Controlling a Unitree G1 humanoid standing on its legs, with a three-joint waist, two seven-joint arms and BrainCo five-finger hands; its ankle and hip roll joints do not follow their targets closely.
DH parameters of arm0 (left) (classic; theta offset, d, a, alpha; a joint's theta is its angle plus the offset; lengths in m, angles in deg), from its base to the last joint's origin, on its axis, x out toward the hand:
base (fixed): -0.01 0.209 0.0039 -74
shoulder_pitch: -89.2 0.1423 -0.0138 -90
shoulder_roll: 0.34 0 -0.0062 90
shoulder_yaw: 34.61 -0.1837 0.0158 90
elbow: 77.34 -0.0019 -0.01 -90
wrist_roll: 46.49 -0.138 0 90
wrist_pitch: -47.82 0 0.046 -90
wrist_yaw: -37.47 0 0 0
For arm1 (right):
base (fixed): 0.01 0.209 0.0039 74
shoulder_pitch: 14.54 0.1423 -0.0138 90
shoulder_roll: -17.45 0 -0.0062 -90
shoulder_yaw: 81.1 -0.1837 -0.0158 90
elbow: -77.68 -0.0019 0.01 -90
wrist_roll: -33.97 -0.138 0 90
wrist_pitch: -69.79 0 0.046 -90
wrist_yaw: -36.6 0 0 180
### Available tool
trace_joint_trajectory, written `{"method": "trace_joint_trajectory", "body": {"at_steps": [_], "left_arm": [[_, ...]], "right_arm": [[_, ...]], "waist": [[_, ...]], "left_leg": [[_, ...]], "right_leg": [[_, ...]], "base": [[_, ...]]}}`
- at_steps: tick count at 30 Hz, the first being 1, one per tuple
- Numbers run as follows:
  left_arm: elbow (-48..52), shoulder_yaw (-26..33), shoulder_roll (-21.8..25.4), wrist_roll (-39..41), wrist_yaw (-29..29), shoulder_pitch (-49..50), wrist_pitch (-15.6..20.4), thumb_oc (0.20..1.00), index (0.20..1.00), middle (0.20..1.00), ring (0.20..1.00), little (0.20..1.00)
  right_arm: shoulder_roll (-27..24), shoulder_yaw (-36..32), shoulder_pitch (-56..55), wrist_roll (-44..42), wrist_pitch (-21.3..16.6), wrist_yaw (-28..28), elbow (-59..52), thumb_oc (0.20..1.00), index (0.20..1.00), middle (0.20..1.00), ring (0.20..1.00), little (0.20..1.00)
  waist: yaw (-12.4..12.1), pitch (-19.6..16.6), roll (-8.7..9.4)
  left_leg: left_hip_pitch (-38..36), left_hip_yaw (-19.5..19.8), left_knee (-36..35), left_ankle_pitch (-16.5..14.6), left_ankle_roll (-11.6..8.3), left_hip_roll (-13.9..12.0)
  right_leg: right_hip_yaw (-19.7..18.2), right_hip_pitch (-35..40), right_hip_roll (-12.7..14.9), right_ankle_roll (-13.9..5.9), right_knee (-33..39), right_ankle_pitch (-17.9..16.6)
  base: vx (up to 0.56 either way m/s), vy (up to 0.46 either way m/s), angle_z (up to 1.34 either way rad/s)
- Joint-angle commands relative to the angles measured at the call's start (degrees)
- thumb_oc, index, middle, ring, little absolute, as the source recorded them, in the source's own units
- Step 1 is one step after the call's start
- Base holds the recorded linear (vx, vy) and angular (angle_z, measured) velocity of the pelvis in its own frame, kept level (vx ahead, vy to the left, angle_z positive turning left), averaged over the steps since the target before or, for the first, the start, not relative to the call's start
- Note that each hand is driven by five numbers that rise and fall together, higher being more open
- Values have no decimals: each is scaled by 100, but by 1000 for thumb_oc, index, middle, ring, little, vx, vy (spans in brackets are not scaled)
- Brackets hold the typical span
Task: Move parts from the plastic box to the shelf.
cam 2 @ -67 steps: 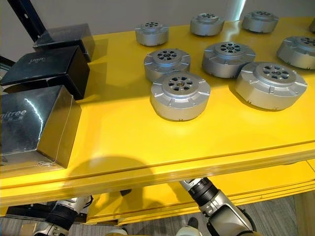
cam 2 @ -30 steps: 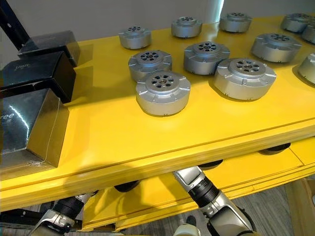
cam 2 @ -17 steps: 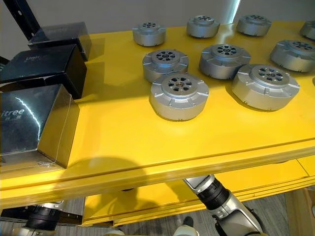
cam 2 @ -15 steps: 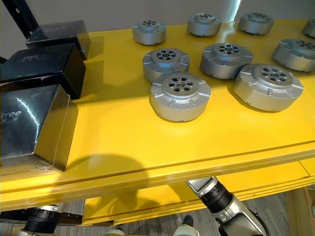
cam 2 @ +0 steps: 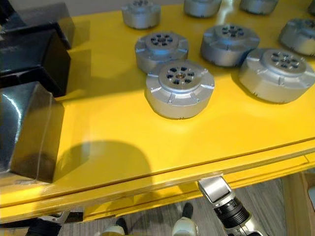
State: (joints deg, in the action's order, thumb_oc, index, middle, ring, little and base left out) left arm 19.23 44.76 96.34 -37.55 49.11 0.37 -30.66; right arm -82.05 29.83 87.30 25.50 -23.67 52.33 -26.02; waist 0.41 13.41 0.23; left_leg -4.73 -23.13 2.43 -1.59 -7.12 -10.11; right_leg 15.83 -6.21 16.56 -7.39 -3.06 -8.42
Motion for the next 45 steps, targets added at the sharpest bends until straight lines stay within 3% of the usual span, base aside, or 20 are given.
{"method": "trace_joint_trajectory", "body": {"at_steps": [1, 2, 4, 5, 7, 9, 13, 14, 15, 17, 19, 25, 32, 34, 36, 37, 40, 41, 42, 45], "left_arm": [[364, 333, 666, 127, 202, -262, 28, 1000, 1000, 1000, 1000, 1000], [312, 317, 654, 110, 236, -241, 3, 1000, 1000, 1000, 1000, 1000], [325, 324, 641, 158, 233, -135, 58, 1000, 1000, 1000, 1000, 1000], [292, 386, 648, 212, 229, 70, 193, 1000, 1000, 1000, 1000, 1000], [201, 423, 629, 294, 228, 194, 304, 1000, 1000, 1000, 1000, 1000], [37, 394, 510, 564, 275, 276, 207, 1000, 1000, 1000, 1000, 1000], [-116, 402, 351, 820, 412, 400, 137, 1000, 1000, 1000, 1000, 1000], [-210, 443, 309, 909, 458, 477, 187, 1000, 1000, 1000, 1000, 1000], [-252, 460, 263, 924, 481, 497, 206, 1000, 1000, 1000, 1000, 1000], [-349, 490, 231, 885, 479, 494, 278, 1000, 1000, 1000, 1000, 1000], [-451, 510, 188, 824, 381, 431, 286, 1000, 1000, 1000, 1000, 1000], [-371, 480, 181, 766, 96, 384, 101, 1000, 1000, 1000, 1000, 1000], [-403, 270, 98, 832, -142, 350, 57, 1000, 1000, 1000, 1000, 1000], [-470, 208, 80, 833, -188, 300, 52, 1000, 1000, 1000, 1000, 1000], [-535, 181, 68, 829, -200, 251, 76, 1000, 1000, 1000, 1000, 1000], [-595, 145, 56, 864, -179, 194, 21, 1000, 1000, 1000, 1000, 1000], [-630, 130, 42, 852, -203, 137, -37, 1000, 1000, 1000, 1000, 1000], [-686, 101, 57, 874, -195, 61, -49, 1000, 1000, 1000, 1000, 1000], [-694, 97, 60, 871, -210, 53, -48, 1000, 1000, 1000, 1000, 1000], [-788, 10, 88, 833, -260, -62, -137, 1000, 1000, 1000, 1000, 1000]], "right_arm": [[111, -235, 50, -323, -636, -176, -476, 1000, 1000, 1000, 1000, 1000], [-49, -338, -145, -492, -700, -297, -722, 1000, 1000, 1000, 1000, 1000], [-107, -364, -209, -548, -742, -347, -799, 1000, 1000, 1000, 1000, 1000], [-140, -344, -243, -504, -989, -401, -685, 1000, 1000, 1000, 1000, 1000], [-144, -303, -187, -527, -1131, -432, -516, 1000, 1000, 1000, 1000, 1000], [-149, -218, 37, -523, -989, -432, -355, 1000, 1000, 1000, 1000, 1000], [-80, -23, 357, -518, -802, -524, -102, 1000, 1000, 1000, 1000, 1000], [-36, 61, 478, -451, -755, -561, 10, 1000, 1000, 1000, 1000, 1000], [-4, 113, 545, -400, -715, -563, 52, 1000, 1000, 1000, 1000, 1000], [-10, 154, 582, -353, -658, -573, 110, 1000, 1000, 1000, 1000, 1000], [-61, 129, 456, -411, -655, -572, 136, 1000, 1000, 1000, 1000, 1000], [-146, -20, 99, -82, -905, -518, 110, 1000, 1000, 1000, 1000, 1000], [-181, -89, 94, -3, -873, -457, 312, 1000, 1000, 1000, 1000, 1000], [-228, -132, 68, -157, -839, -519, 378, 1000, 1000, 1000, 1000, 1000], [-235, -152, 63, -251, -803, -594, 424, 1000, 1000, 1000, 1000, 1000], [-192, -119, 94, -543, -718, -749, 635, 1000, 1000, 1000, 1000, 1000], [-138, -117, 92, -613, -720, -768, 785, 1000, 1000, 1000, 1000, 1000], [-78, -128, 42, -630, -723, -766, 847, 1000, 1000, 1000, 1000, 1000], [-70, -131, 32, -630, -710, -761, 850, 1000, 1000, 1000, 1000, 1000], [67, -150, -45, -616, -716, -825, 1000, 1000, 1000, 1000, 1000, 1000]], "waist": [[-15, 34, 15], [67, -12, -43], [76, -46, -57], [-4, -67, -6], [-99, -44, 33], [-204, -13, 49], [-291, 16, 38], [-299, 38, 41], [-312, 60, 33], [-271, 94, 49], [-148, 92, 52], [-121, -107, 69], [-86, -322, 97], [-65, -379, 103], [-58, -382, 110], [-78, -395, 113], [-71, -405, 130], [-16, -399, 153], [-12, -396, 156], [32, -395, 192]], "left_leg": [[62, -382, 353, -340, 537, -135], [210, -28, 121, -167, 662, -80], [268, 152, 1, -65, 634, -48], [388, 285, 45, -27, 532, -30], [558, 375, 209, -5, 420, -125], [759, 395, 329, 162, 258, -341], [772, 467, 48, 608, 86, -684], [761, 475, -82, 1116, -57, -1001], [835, 471, -73, 1395, -122, -1184], [832, 363, 105, 1312, -201, -1236], [616, -107, 323, 836, -124, -1034], [408, -33, 735, 223, 8, -484], [219, 45, 1187, 8, 40, -314], [147, 132, 1300, -134, 90, -227], [179, 112, 1263, -80, 175, -168], [166, 317, 1167, -250, 262, 11], [123, 374, 984, -381, 337, 118], [65, 284, 753, -534, 417, 147], [50, 267, 720, -551, 429, 154], [-107, 90, 391, -567, 507, 218]], "right_leg": [[360, 305, 283, -371, -1000, 593], [-77, 36, -384, -230, -2186, 1160], [-256, -101, -654, -130, -2519, 1472], [-79, 141, -778, 85, -2060, 1737], [123, 383, -778, 239, -1624, 1842], [288, 600, -792, 382, -1251, 1854], [409, 696, -872, 475, -1053, 1846], [474, 679, -849, 507, -1033, 1809], [512, 687, -829, 528, -960, 1741], [589, 751, -782, 540, -992, 1858], [825, 818, -772, 543, -988, 1877], [751, 859, -917, 527, -603, 1669], [646, 862, -991, 635, -428, 1635], [595, 796, -1009, 655, -463, 1653], [624, 722, -1010, 693, -457, 1554], [496, 659, -989, 643, -487, 1500], [404, 619, -920, 524, -433, 1348], [354, 586, -793, 370, -377, 1168], [346, 584, -774, 350, -371, 1146], [315, 486, -390, -38, -272, 730]], "base": [[-301, -46, -52], [-221, -65, -50], [-255, -215, 4], [-270, -401, 46], [-218, -397, 32], [-210, -333, 14], [-141, -204, 15], [-200, -206, 16], [-160, -195, 16], [-92, -137, 6], [-167, -152, 25], [-119, -66, 42], [-110, 110, 10], [-157, 247, 11], [-223, 262, 2], [-299, 394, -1], [-189, 285, -25], [-207, 298, -27], [-161, 250, -12], [-138, 193, -13]]}}
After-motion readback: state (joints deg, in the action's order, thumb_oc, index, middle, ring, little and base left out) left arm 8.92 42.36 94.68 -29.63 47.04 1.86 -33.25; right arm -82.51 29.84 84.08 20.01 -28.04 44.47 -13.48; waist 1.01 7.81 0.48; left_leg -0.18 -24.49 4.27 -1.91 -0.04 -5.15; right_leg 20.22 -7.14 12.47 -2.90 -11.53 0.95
